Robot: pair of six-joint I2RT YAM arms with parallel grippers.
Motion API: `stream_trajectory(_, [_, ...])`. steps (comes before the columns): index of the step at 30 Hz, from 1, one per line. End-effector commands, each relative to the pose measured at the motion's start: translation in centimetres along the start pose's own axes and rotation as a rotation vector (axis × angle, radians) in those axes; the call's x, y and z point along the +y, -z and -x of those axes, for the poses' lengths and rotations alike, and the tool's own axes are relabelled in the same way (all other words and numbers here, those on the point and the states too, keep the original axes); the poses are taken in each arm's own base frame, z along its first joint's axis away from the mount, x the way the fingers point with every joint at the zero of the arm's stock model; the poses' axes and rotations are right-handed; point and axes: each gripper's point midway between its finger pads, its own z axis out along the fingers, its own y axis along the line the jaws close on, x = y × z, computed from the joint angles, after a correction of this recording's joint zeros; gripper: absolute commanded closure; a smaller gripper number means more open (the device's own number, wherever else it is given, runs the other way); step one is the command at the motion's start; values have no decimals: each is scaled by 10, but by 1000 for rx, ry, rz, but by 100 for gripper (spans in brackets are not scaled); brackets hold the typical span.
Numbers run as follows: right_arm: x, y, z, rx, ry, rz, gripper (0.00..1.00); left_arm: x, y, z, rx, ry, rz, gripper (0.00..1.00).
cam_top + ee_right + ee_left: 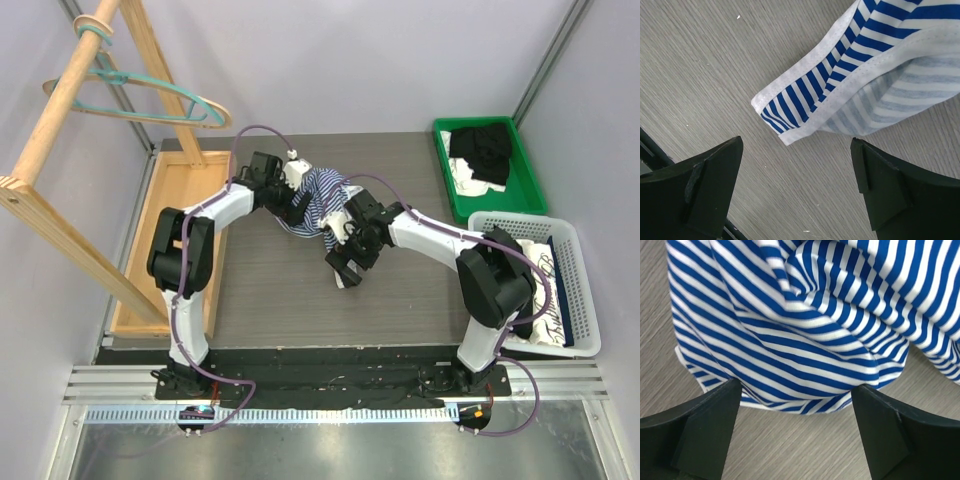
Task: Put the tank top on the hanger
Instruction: Adjust the tank top at the center of the board.
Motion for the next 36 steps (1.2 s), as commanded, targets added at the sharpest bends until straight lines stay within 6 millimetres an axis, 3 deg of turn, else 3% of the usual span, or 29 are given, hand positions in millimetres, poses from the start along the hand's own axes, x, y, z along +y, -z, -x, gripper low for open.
stream_trajectory(1, [1, -2, 9, -17, 30, 0, 3, 3, -5, 16, -13, -20, 5, 8])
stream_trajectory(8, [1, -9, 2, 7, 25, 7, 15, 2, -10, 12, 10, -16, -7, 20])
stream_trajectory(20, [-3, -16, 1, 13, 18, 2, 52, -3, -7, 4, 30, 0, -23, 46])
stream_trajectory(28, [3, -19, 3, 6, 18, 36, 64, -7, -2, -1, 42, 7, -26, 58])
stream_trajectory(36, [7, -20, 4, -1, 17, 59, 90, -11, 2, -6, 58, 19, -32, 80])
